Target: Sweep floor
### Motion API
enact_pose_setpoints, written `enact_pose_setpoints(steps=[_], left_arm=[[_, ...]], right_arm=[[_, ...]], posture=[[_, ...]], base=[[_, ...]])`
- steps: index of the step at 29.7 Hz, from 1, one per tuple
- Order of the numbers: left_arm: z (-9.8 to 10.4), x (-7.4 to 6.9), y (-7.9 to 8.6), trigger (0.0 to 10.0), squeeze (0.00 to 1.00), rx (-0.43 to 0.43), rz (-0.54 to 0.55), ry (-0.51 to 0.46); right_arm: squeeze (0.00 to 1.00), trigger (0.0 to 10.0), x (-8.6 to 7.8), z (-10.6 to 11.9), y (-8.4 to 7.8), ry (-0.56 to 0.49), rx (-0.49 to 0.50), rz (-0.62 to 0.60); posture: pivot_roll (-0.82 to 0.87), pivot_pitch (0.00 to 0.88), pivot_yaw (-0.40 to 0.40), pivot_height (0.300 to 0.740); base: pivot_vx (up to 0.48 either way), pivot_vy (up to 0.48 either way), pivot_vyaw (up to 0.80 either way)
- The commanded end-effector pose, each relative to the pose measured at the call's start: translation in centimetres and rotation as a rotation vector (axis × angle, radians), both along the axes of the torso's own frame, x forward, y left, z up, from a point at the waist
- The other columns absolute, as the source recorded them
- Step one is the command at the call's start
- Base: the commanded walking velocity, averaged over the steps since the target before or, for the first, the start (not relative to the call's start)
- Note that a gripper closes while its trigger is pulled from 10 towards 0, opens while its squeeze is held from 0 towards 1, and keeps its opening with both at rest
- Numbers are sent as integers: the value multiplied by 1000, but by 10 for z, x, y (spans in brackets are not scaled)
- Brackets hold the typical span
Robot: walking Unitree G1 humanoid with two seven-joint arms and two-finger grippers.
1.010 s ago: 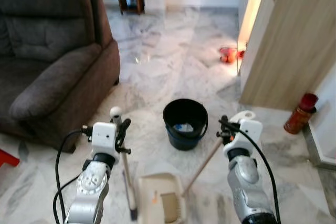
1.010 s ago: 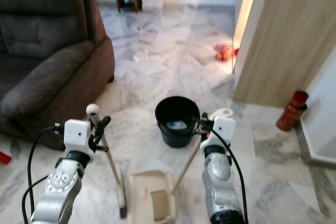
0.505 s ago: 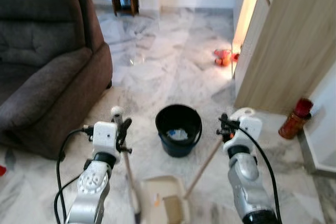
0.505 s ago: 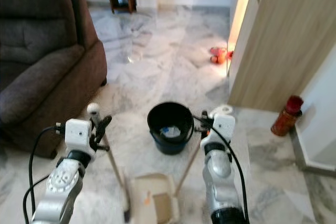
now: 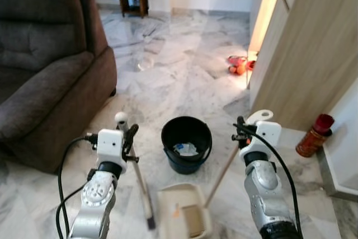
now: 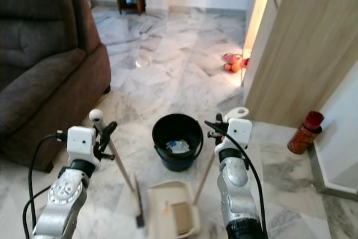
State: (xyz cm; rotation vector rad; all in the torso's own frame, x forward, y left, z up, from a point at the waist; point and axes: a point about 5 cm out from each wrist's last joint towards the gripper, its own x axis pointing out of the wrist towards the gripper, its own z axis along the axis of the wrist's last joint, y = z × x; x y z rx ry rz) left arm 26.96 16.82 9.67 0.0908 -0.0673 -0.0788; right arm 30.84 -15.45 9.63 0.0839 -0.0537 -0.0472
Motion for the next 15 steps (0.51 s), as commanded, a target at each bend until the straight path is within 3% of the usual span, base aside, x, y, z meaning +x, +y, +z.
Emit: enact_pose_setpoints(steps=[1,15], left_arm=[[4,0,10,10000,0,43,34,-32],[-18,-12,25,10000,0,95,99,23]], right_arm=[[0,10000,3,20,2,-86,31,10],[0,10000,-8,58,-6,-197,-1,11]], posture=[[133,0,27,740],[136,4,26,740]], base=[[0,0,0],[0,0,0]])
